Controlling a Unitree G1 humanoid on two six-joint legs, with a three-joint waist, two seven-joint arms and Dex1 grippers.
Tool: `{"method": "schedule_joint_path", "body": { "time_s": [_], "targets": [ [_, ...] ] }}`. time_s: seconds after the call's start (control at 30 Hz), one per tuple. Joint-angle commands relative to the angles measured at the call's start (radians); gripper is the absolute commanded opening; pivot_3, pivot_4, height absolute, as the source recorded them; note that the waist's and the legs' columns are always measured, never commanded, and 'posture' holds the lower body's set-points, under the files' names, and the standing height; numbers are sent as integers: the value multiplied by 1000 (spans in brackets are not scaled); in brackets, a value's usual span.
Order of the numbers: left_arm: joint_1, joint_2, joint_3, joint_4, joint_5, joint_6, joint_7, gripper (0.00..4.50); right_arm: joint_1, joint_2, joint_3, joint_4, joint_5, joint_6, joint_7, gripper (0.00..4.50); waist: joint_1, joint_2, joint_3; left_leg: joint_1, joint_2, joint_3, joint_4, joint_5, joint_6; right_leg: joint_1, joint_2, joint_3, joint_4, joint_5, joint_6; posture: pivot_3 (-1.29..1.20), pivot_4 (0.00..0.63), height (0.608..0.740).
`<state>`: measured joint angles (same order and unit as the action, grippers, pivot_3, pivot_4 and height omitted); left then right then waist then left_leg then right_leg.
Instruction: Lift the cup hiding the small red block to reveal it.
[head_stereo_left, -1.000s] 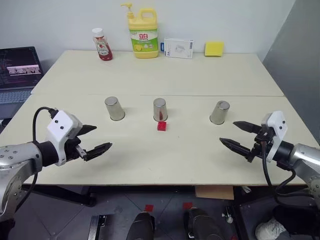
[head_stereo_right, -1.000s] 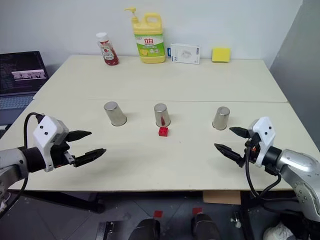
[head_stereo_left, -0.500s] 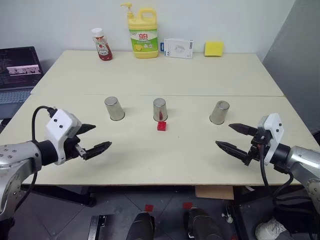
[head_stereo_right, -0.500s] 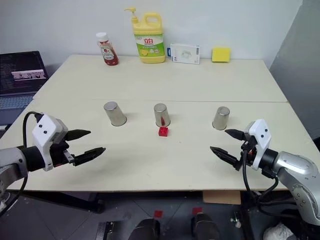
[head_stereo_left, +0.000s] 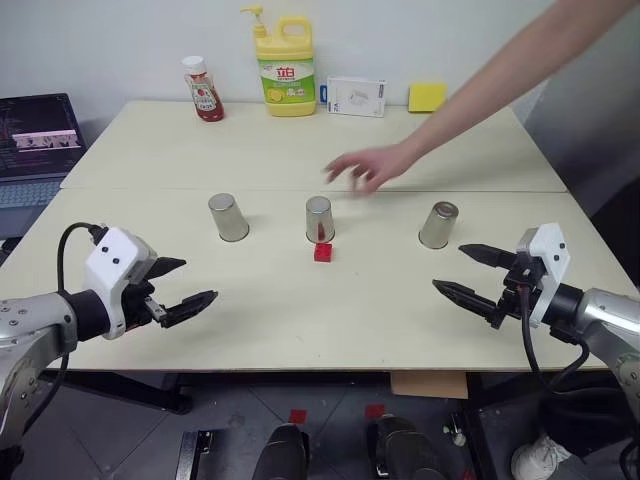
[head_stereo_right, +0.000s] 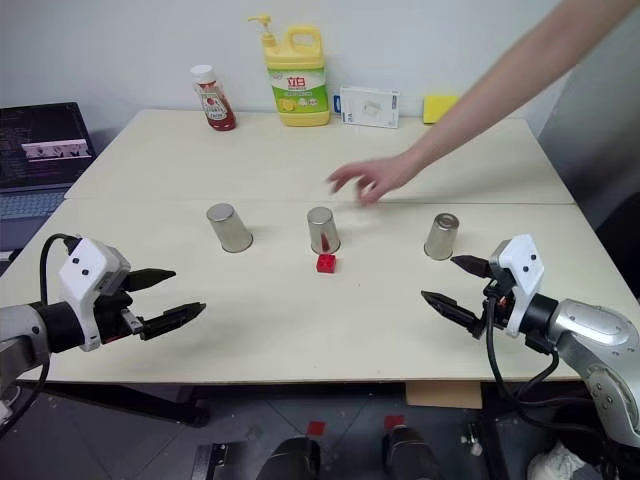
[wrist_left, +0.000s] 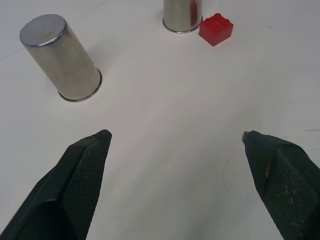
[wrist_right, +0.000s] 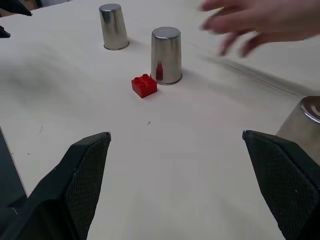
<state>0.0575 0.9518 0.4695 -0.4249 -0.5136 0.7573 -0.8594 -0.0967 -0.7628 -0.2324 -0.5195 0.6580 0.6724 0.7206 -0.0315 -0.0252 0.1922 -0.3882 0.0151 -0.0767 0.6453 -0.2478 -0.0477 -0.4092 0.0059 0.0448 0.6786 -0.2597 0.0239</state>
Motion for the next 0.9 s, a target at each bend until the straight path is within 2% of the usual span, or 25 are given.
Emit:
{"method": "schedule_joint_path", "body": {
  "time_s": [0.03,0.9],
  "targets": [
    [4,0,45,-30,-10,-15,7,4460,-31,-13,-9,4,4,-18,20,4500,0,0,0,0,0,0,0,0,0,0,0,0,0,0,0,0,150,740],
    [-36,-6,9,10,-2,-60,2,4460,-37,-11,0,39,-18,-54,53,4500,0,0,0,0,0,0,0,0,0,0,0,0,0,0,0,0,150,740]
  ]
}}
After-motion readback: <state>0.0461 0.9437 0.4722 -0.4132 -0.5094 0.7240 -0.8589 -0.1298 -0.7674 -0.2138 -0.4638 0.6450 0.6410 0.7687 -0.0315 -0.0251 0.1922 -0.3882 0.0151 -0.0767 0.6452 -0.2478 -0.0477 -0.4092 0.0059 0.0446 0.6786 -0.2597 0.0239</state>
